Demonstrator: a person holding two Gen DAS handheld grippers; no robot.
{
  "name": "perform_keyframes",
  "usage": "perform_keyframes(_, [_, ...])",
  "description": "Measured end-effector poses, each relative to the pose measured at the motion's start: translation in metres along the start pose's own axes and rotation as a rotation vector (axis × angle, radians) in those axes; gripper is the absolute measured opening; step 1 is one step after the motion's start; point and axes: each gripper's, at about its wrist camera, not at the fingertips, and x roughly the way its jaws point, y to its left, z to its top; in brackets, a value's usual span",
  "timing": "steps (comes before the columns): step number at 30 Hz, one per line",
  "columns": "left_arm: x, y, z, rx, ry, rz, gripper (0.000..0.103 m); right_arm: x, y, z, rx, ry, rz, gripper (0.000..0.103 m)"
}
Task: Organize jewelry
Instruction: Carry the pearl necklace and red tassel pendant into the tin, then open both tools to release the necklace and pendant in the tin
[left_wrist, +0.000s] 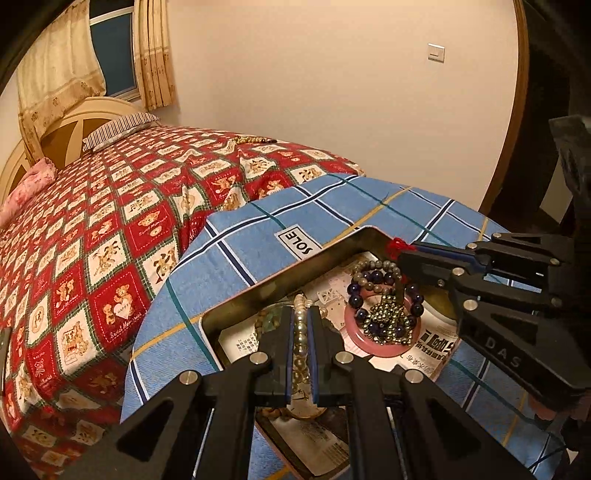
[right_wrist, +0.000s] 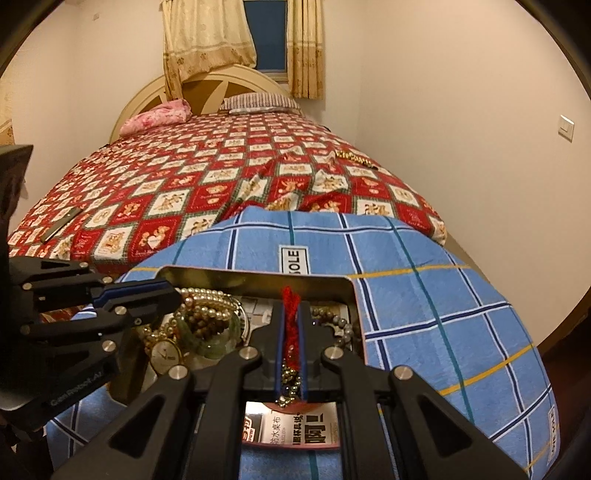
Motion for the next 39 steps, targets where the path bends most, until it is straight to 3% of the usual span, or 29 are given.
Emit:
perform_keyframes(7, [0.007,0.002,-0.005,0.002,0.019,-0.007,0.006,0.015,0.001,-0.005,-0.002,0.036,0.002,0.008])
perform_keyframes(11, [0.007,0.003,-0.006,-0.013,0.027,-0.009,0.01,0.02,0.002,-0.009,-0.016,0.06,-0.002,0.014])
perform_keyframes(13, [0.005,0.004,-0.006,-0.017,0.028,0.007,0.027,0.02,0.0,-0.012,-0.005,0.065,-0.004,0.023])
perform_keyframes(15, [0.0,0.006,-0.007,-0.032,0.008,0.025,0.068,0.019,-0.001,-0.014,0.002,0.064,-0.011,0.026])
perform_keyframes(17, [-0.008,0.007,-0.007,-0.038,-0.031,0.034,0.076,0.016,-0.002,-0.016,0.005,0.063,-0.03,0.04])
perform_keyframes(19, [-0.012,0.008,-0.007,-0.038,-0.031,0.032,0.076,0.012,-0.002,-0.016,0.006,0.051,-0.039,0.053])
perform_keyframes(20, [-0.014,0.009,-0.008,-0.041,-0.031,0.036,0.076,0.008,-0.002,-0.017,0.007,0.039,-0.045,0.054])
perform_keyframes(39, [-0.056,0.018,-0.024,-0.114,-0.088,0.063,0.076,-0.052,0.011,-0.025,0.026,-0.055,-0.078,0.062])
